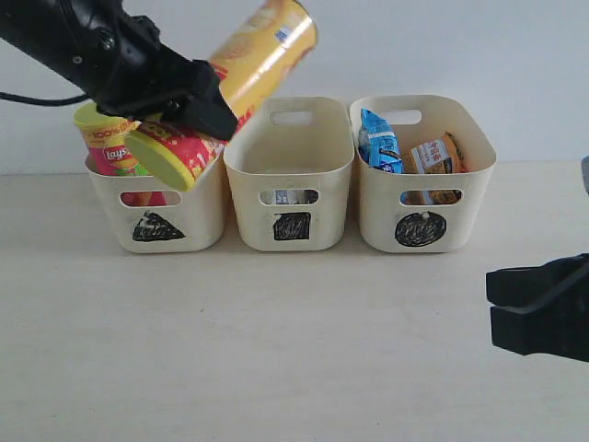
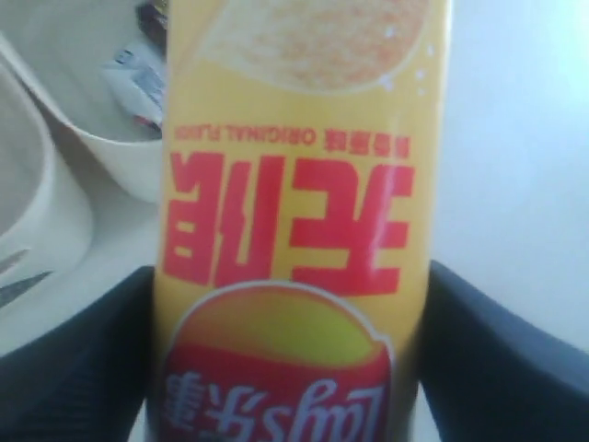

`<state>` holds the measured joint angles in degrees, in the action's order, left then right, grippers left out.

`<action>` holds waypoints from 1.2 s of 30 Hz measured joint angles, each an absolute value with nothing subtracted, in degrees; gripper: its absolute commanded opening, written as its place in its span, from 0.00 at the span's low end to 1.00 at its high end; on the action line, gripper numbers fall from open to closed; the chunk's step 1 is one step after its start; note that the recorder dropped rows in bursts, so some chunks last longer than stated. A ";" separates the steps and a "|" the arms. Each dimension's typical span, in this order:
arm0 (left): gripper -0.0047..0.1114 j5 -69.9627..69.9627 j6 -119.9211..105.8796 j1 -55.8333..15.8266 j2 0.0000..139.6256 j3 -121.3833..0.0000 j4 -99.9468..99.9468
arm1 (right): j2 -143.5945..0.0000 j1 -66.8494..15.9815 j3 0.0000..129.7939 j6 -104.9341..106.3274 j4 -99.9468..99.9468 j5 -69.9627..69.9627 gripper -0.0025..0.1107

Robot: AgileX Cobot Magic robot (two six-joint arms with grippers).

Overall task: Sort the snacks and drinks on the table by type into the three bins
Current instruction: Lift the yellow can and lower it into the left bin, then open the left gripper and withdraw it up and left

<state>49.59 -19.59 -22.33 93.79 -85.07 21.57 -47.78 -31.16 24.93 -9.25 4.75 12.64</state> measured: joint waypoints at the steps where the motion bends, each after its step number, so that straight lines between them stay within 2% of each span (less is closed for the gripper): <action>1: 0.08 48.59 -18.00 -21.65 93.79 -85.07 21.57 | -47.78 -31.16 24.93 -9.25 4.75 12.64 0.02; 10: 0.08 38.57 -11.19 -15.63 95.02 -85.07 21.35 | -47.78 -31.16 24.93 -9.25 4.75 12.64 0.02; 24: 0.08 19.27 -1.55 -15.07 106.60 -85.07 10.89 | -47.78 -31.16 24.93 -9.25 4.75 15.89 0.02; 36: 0.09 15.02 1.43 -12.76 109.87 -85.07 10.52 | -47.78 -31.16 24.93 -9.25 4.75 18.93 0.02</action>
<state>15.02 1.43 -12.76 109.87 -85.07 10.52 -47.78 -31.16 24.93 -9.25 4.75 18.93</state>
